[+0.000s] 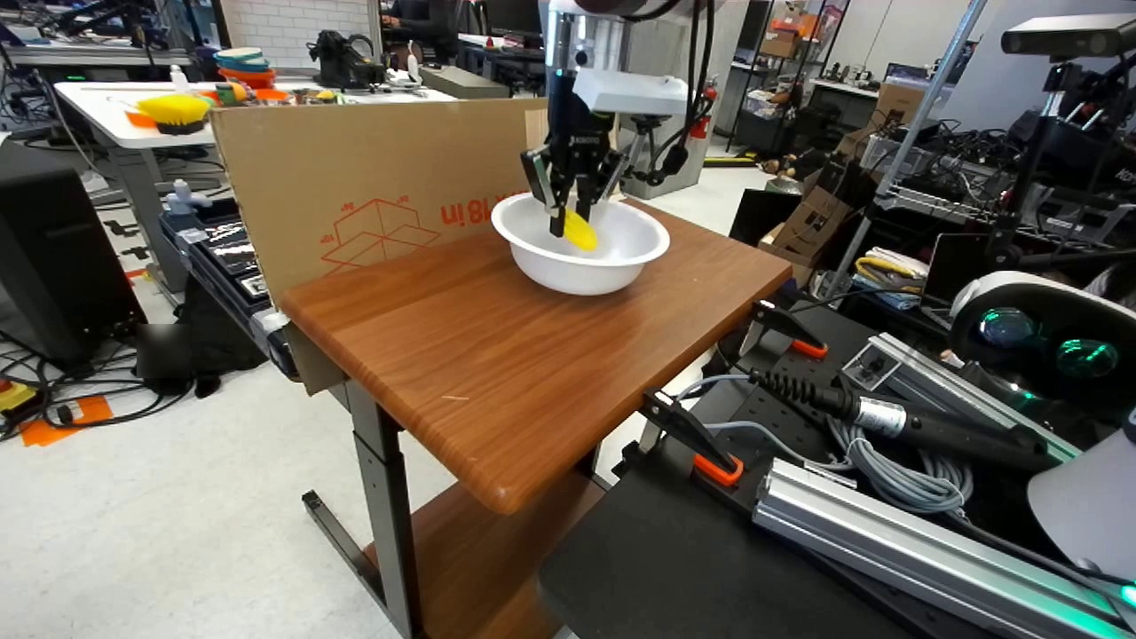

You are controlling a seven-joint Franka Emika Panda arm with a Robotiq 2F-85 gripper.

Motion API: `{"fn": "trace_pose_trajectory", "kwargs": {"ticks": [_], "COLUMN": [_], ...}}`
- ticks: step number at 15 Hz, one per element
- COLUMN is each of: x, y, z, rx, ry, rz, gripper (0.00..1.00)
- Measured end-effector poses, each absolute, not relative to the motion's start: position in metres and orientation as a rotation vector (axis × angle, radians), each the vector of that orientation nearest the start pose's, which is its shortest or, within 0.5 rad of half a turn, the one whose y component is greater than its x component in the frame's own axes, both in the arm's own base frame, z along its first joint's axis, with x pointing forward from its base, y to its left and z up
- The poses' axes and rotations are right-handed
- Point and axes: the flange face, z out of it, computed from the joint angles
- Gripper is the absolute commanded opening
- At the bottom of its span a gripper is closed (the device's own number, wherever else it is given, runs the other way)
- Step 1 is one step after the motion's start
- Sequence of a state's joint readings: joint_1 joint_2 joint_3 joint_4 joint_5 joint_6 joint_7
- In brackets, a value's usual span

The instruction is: Put the yellow object in the basin

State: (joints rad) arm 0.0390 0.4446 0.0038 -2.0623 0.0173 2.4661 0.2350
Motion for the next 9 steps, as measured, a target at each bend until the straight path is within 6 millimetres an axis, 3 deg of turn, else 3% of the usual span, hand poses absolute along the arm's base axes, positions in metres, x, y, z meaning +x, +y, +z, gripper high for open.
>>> {"fn": "trace_pose_trajectory", "kwargs": {"ticks": [5,9], "x": [0.591,0.586], "y": [0.031,0.032], "z": [0.21,0.232], "rx": [-3.12,-3.122], "ry": [0.333,0.331], "rz": [0.115,0.167], "gripper": [0.99,1.0]}}
